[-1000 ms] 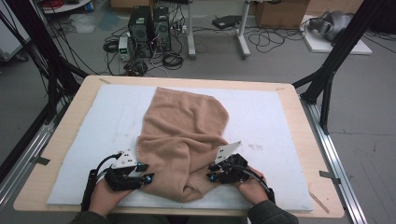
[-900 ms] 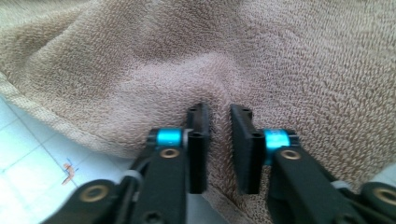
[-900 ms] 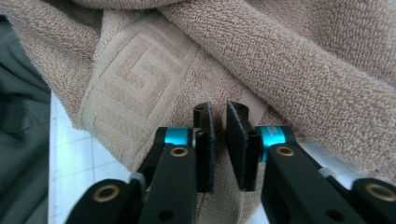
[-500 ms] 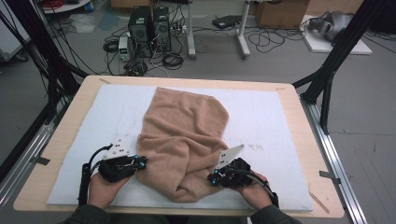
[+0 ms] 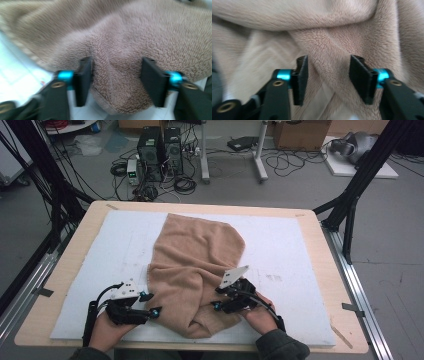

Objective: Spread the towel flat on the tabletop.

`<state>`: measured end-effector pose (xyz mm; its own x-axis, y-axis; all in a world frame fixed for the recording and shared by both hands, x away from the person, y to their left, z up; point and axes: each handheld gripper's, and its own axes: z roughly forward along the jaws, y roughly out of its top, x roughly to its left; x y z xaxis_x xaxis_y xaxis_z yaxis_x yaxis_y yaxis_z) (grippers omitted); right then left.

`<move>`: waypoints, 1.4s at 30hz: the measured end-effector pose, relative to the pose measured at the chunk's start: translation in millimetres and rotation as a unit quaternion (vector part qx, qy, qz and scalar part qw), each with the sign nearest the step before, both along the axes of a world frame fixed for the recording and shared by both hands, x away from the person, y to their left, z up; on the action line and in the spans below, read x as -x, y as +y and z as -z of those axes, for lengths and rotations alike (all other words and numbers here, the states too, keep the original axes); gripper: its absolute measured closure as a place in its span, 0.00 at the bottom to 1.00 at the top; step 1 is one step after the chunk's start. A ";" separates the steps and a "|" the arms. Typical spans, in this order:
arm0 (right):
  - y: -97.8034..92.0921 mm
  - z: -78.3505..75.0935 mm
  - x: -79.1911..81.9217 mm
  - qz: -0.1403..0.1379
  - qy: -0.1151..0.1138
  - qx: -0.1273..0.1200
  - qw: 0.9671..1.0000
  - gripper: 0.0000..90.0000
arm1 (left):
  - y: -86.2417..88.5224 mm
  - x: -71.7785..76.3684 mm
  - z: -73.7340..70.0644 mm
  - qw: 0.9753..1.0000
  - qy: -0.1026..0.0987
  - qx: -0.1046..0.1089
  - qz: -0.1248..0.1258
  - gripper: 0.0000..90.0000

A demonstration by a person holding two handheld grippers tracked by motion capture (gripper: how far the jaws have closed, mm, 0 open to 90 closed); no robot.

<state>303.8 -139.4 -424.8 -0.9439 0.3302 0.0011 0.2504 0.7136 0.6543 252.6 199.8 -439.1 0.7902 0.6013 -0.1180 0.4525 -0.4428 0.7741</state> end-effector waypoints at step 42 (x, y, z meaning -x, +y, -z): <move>-88.8 -46.3 -30.9 0.141 -0.046 -0.054 0.987 0.65 | 9.5 -47.6 -46.9 0.994 -0.052 0.010 -0.096 0.51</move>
<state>334.7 -228.2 -378.4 -0.8118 0.5831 -0.0306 0.3652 0.5479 0.7526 300.2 209.3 -392.2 0.6705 0.7399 -0.0554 0.4436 -0.3400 0.8292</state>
